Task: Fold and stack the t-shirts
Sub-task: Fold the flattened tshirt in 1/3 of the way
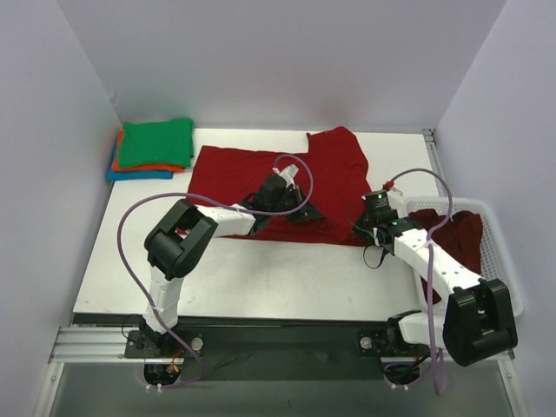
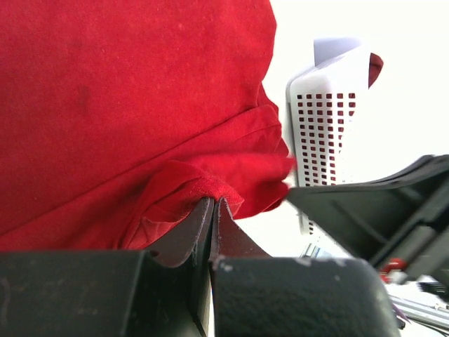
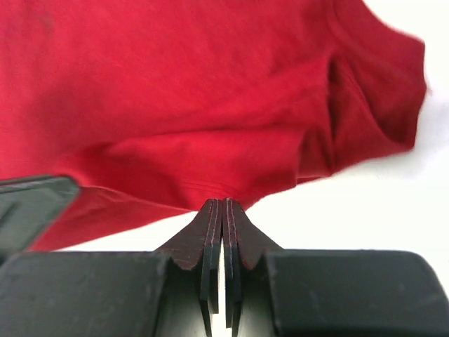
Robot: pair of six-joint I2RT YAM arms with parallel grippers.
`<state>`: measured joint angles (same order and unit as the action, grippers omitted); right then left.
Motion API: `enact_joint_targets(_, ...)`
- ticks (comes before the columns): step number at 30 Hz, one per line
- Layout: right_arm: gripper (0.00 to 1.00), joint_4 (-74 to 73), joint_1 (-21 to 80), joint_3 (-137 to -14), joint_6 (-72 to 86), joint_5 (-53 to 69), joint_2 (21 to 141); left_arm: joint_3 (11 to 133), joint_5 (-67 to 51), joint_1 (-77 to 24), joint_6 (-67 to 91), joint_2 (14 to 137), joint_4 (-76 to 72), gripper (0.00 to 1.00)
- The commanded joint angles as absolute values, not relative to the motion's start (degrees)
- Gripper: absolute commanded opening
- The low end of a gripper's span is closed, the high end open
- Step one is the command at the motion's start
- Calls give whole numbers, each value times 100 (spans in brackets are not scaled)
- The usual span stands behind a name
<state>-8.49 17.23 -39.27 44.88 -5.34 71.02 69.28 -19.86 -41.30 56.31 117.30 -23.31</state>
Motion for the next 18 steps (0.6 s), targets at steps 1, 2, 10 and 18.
enact_joint_targets(1, 0, -1195, 1635, -4402, 4298, -730, 7162, 7259, -2092, -4052, 5555, 11637, -2391, 0)
enact_joint_targets(2, 0, -1221, 1609, -4586, 4228, -738, 7224, 7329, -2100, -4026, 5563, 11645, -2391, 0)
enact_joint_targets(10, 0, -1161, 1328, -5536, 3850, -686, 8058, 7857, -2039, -3832, 5651, 11962, -2137, 0)
enact_joint_targets(18, 0, -870, 1037, -6239, 3586, -237, 8700, 8621, -2136, -3692, 5713, 12506, -1960, 0)
